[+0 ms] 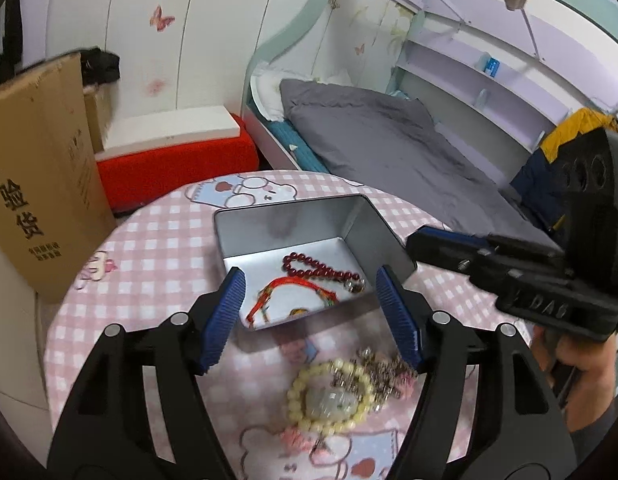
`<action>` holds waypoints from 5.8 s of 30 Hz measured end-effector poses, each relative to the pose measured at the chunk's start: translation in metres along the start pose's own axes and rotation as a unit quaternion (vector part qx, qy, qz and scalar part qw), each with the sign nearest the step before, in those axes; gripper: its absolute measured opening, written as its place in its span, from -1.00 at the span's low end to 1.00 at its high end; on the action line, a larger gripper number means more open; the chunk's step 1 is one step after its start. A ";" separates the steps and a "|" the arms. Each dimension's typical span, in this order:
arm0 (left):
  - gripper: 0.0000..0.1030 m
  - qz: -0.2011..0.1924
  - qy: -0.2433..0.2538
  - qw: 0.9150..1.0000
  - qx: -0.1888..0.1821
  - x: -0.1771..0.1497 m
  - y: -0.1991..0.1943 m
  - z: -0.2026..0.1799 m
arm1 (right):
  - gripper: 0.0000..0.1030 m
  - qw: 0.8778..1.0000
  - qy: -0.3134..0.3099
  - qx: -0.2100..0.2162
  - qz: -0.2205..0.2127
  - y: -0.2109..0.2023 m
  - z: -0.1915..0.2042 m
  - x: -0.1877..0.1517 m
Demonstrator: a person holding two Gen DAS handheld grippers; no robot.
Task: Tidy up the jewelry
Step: 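Grasp the pale green bead bracelet with the left gripper, then lift the bead bracelet into the grey tin and open the left gripper, then grasp the pink bear charm with the left gripper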
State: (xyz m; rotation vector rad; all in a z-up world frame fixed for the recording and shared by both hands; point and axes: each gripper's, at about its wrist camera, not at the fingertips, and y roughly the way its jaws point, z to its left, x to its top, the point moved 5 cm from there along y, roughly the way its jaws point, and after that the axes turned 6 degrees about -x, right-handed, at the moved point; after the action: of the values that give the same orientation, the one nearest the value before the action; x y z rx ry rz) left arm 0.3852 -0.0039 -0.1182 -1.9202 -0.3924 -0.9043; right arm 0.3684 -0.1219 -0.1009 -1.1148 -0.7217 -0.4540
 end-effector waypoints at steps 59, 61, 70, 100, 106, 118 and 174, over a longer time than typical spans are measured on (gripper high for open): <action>-0.82 0.050 -0.029 0.998 0.023 -0.069 -0.025 0.020 | -0.27 0.996 -0.064 -0.051 0.031 -0.008 0.016 -0.079; -0.82 0.048 -0.039 0.998 0.016 -0.070 -0.032 0.024 | -0.27 0.996 -0.073 -0.046 0.035 -0.005 0.025 -0.079; -0.82 0.063 -0.052 0.996 0.040 -0.089 -0.048 0.050 | -0.27 0.989 -0.123 -0.037 0.072 0.039 0.064 -0.081; -0.82 0.053 -0.072 0.996 0.020 -0.086 -0.055 0.062 | -0.78 0.976 -0.193 -0.011 0.104 0.078 0.109 -0.082; -0.82 0.030 -0.059 0.998 -0.002 -0.063 -0.066 0.044 | -0.78 0.982 -0.176 0.000 0.070 0.041 0.107 -0.054; -0.82 -0.024 -0.022 0.999 -0.042 0.016 -0.063 -0.003 | -0.78 0.990 -0.137 -0.014 -0.013 -0.016 0.079 0.019; 0.15 0.011 0.002 0.998 0.055 -0.075 -0.051 -0.018 | -0.41 0.996 -0.073 -0.057 -0.001 -0.046 0.037 -0.061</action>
State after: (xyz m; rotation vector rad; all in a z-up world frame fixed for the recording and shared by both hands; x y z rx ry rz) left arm 0.2967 0.0131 -0.1361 -1.8191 -0.4096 -0.8559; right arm 0.2848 -0.1065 -0.1058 -1.2647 -0.8331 -0.4236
